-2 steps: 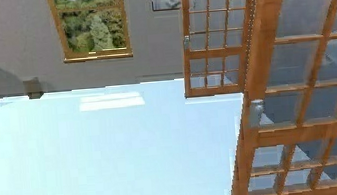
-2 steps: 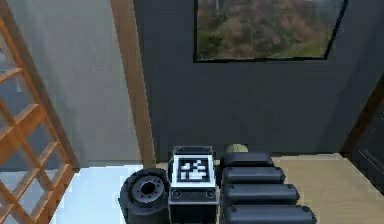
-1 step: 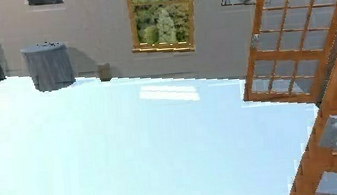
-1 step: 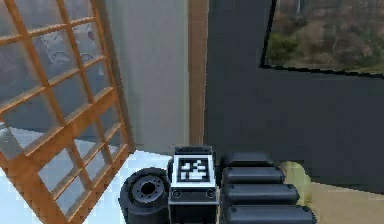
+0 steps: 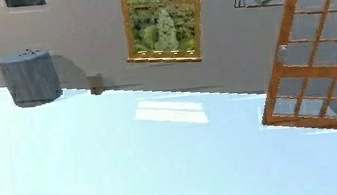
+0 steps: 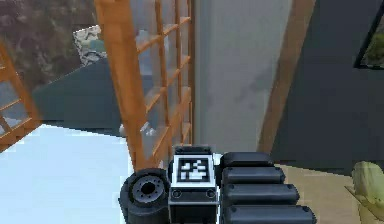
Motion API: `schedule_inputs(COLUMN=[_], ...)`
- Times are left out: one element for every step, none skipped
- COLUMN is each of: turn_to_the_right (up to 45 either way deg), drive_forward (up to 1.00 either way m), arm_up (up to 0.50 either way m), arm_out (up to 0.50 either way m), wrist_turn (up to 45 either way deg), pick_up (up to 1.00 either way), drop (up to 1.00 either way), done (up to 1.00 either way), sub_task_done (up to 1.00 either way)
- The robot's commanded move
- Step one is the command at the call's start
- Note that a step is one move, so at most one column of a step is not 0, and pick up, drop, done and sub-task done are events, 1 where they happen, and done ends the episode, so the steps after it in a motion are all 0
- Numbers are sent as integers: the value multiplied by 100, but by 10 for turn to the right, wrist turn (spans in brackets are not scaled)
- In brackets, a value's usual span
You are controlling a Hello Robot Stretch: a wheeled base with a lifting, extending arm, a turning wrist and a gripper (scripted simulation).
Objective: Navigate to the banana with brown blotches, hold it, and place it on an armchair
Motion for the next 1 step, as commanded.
schedule_inputs(turn_to_the_right=[-450], drive_forward=[0], arm_up=[0], arm_out=[0], wrist_turn=[0], pick_up=[0], drop=[0], done=[0], sub_task_done=[0])
